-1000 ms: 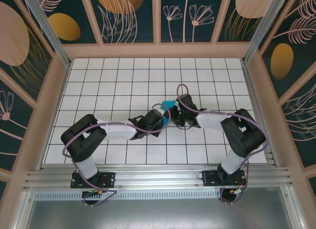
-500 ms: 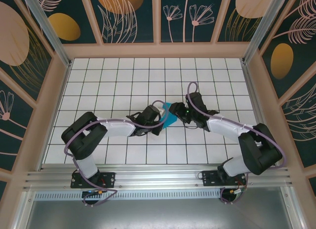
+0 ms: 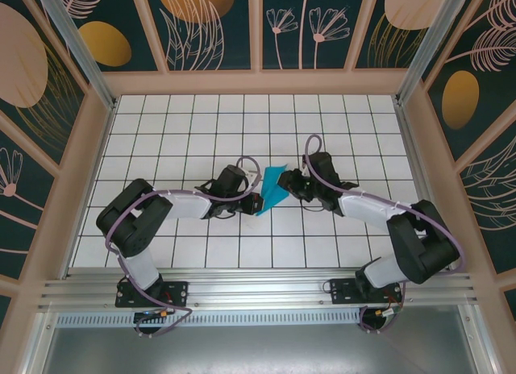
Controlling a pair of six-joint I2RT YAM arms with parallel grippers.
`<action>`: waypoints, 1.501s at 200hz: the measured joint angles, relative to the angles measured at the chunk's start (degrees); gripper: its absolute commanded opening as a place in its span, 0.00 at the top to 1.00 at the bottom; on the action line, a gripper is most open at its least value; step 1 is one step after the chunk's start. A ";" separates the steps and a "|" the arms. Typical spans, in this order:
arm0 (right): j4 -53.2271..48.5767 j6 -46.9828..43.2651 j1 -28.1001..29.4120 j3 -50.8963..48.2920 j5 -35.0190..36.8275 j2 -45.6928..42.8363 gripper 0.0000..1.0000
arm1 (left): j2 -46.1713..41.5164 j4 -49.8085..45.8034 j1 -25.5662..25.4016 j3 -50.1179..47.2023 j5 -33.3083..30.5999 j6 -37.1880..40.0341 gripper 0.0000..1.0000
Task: Fold a paper plane with a square sheet of paper (pick it up from the middle)
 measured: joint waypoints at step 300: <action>6.14 -0.81 2.38 9.09 -7.93 20.96 0.81 | -0.87 11.19 2.54 -8.15 2.95 -10.38 0.94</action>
